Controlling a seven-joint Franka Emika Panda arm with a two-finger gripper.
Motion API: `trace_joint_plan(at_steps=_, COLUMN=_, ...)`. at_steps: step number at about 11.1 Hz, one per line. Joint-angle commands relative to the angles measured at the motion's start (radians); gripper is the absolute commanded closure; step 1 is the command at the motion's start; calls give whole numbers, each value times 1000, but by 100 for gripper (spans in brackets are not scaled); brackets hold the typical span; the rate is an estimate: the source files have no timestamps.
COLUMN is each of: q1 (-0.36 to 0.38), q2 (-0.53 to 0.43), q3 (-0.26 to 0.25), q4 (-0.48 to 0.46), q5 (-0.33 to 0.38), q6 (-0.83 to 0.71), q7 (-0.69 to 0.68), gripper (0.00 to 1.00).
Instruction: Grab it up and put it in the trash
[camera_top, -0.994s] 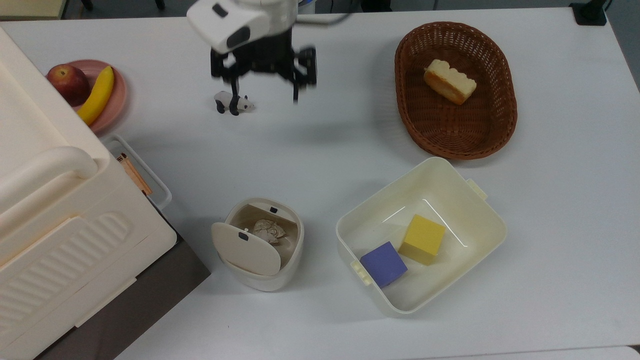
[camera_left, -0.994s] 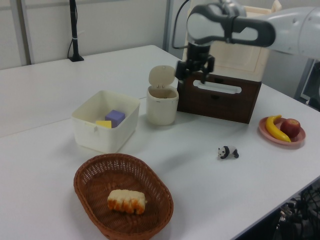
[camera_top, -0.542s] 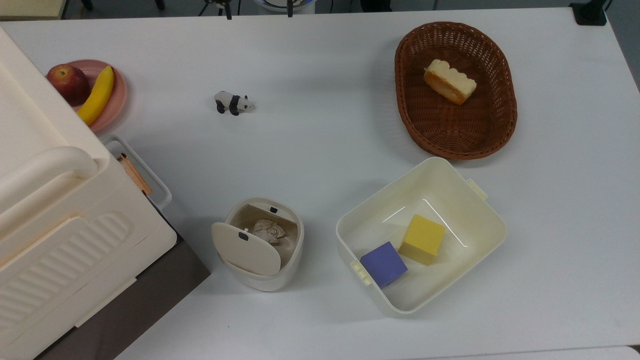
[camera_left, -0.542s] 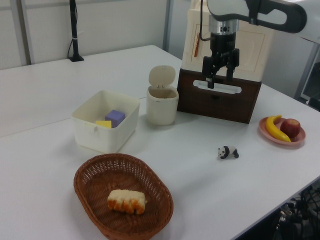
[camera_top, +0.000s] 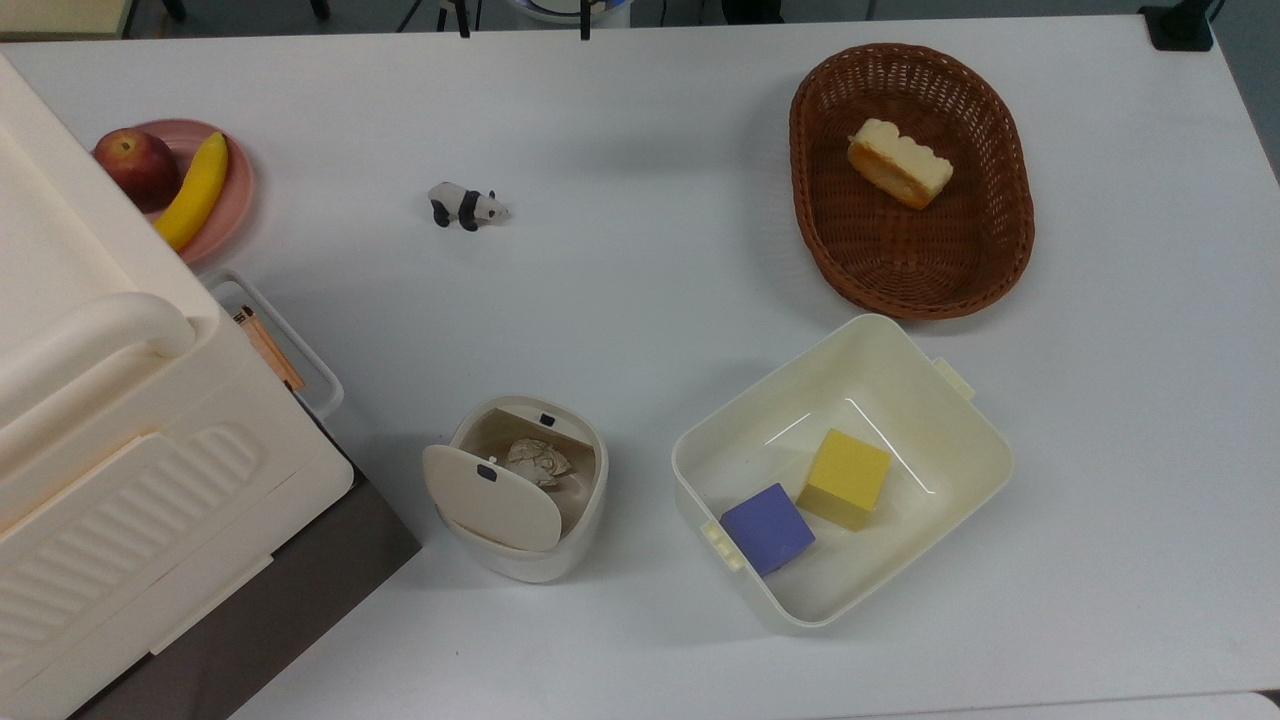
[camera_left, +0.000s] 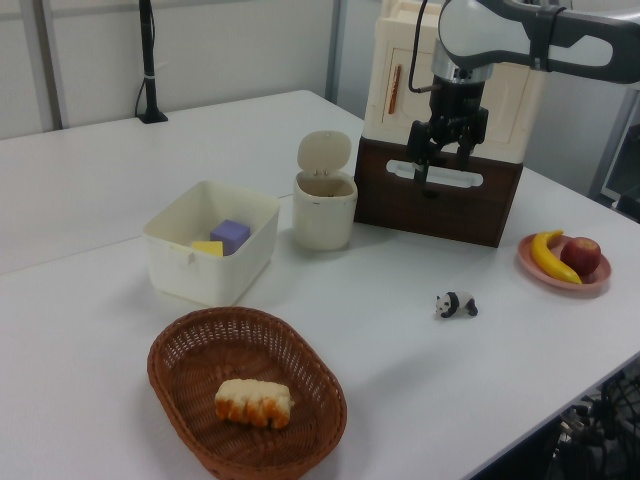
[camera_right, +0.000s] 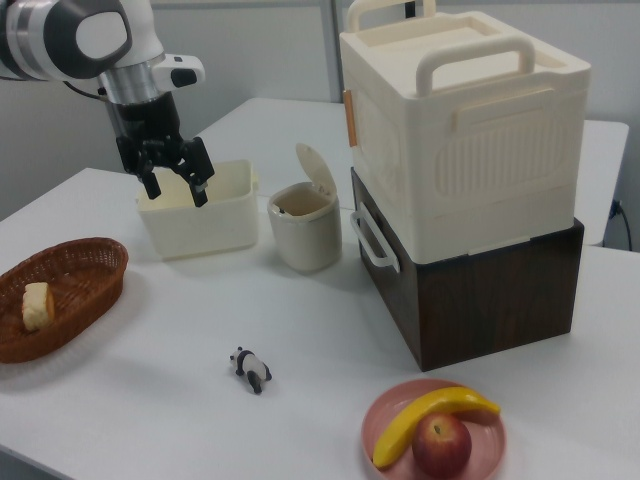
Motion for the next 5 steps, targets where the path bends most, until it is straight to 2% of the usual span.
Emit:
trace_joint_plan(at_steps=1, q1=2, q2=-27, q3=-19, q4=-41, q5=59, q6=109, q7=109, gripper=0)
trace_joint_plan(at_steps=5, q1=3, q2=-25, q3=-30, q4=-29, q5=62, q6=124, q7=127, gripper=0)
